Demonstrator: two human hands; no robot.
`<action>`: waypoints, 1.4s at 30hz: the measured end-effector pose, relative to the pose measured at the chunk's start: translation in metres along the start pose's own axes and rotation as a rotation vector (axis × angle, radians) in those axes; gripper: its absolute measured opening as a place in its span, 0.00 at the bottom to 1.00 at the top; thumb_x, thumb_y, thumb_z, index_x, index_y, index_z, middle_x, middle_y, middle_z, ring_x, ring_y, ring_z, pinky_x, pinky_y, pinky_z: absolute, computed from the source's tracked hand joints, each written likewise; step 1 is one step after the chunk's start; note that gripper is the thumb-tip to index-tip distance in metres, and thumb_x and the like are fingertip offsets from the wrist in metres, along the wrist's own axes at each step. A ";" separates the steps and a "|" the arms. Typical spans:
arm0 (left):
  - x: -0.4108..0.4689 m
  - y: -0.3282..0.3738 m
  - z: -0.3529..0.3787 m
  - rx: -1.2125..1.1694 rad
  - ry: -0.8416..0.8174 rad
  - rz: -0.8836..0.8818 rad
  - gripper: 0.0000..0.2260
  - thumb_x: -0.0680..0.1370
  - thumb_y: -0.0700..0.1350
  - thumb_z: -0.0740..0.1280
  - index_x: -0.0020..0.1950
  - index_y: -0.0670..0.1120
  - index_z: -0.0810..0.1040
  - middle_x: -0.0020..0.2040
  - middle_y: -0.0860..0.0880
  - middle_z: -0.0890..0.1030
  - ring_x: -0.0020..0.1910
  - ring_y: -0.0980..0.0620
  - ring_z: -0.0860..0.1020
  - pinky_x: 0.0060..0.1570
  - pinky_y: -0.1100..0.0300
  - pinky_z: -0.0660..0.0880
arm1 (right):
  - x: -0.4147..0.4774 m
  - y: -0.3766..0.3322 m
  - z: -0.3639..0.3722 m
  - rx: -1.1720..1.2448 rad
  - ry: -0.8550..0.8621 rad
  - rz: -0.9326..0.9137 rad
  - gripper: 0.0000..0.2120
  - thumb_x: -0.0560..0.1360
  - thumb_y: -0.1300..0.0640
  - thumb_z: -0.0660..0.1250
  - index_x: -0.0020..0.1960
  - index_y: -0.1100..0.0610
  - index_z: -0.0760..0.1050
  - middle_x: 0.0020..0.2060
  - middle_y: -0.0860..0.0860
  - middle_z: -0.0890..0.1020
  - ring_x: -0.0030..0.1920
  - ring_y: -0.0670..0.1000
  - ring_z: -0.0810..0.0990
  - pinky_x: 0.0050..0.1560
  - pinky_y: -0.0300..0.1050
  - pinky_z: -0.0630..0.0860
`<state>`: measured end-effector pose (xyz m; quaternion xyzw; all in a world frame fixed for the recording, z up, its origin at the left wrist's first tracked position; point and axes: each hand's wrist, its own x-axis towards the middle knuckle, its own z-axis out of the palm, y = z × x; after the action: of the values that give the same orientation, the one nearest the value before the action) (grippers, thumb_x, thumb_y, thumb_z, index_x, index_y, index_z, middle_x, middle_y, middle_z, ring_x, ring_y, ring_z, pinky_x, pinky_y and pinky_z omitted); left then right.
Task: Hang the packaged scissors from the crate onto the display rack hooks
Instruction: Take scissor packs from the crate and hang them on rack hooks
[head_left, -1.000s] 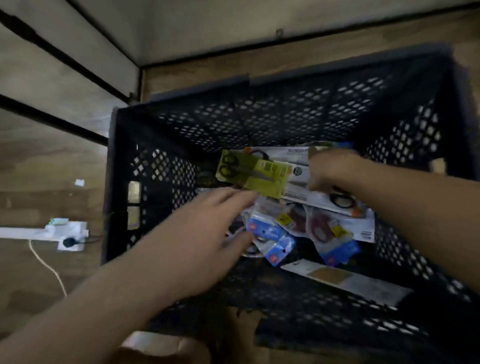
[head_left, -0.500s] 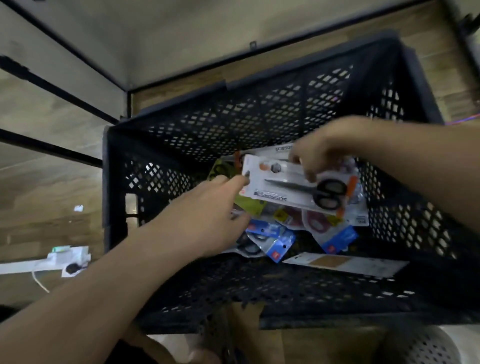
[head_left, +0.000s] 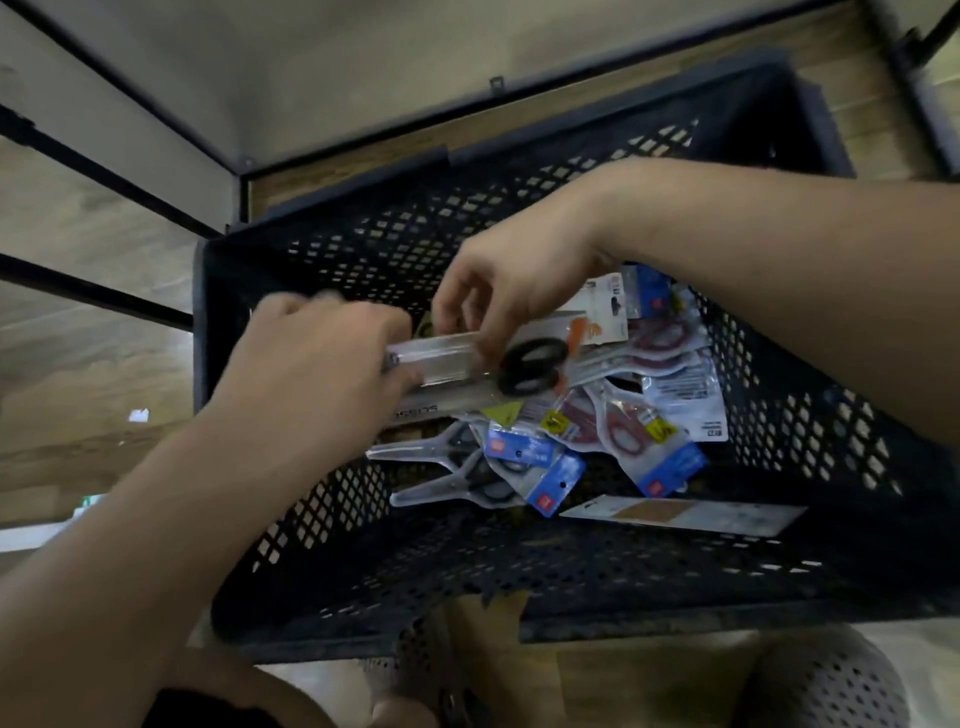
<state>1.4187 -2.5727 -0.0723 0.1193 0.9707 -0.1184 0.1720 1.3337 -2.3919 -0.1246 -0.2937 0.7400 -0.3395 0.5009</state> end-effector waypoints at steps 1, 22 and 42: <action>-0.001 0.000 0.000 -0.015 -0.061 -0.050 0.11 0.79 0.59 0.66 0.43 0.53 0.74 0.39 0.55 0.76 0.41 0.50 0.73 0.44 0.52 0.68 | 0.002 0.002 -0.001 0.005 0.037 0.000 0.11 0.75 0.57 0.76 0.56 0.48 0.82 0.47 0.50 0.87 0.51 0.54 0.86 0.54 0.52 0.82; 0.009 -0.011 0.010 -0.288 -0.287 -0.281 0.02 0.78 0.42 0.61 0.48 0.49 0.68 0.43 0.47 0.77 0.40 0.47 0.77 0.37 0.51 0.74 | 0.105 0.128 0.115 0.131 0.519 0.496 0.22 0.73 0.55 0.73 0.64 0.55 0.70 0.55 0.58 0.81 0.55 0.61 0.81 0.52 0.52 0.79; -0.112 -0.033 -0.099 -1.639 -0.147 -0.634 0.08 0.81 0.34 0.65 0.48 0.47 0.78 0.30 0.57 0.78 0.34 0.54 0.74 0.34 0.61 0.70 | -0.175 -0.134 0.080 1.297 0.776 0.539 0.13 0.79 0.67 0.67 0.60 0.55 0.74 0.47 0.59 0.88 0.41 0.59 0.88 0.37 0.46 0.83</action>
<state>1.4816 -2.5987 0.0648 -0.3247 0.7240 0.5658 0.2243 1.4785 -2.3528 0.0551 0.3838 0.5620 -0.6473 0.3433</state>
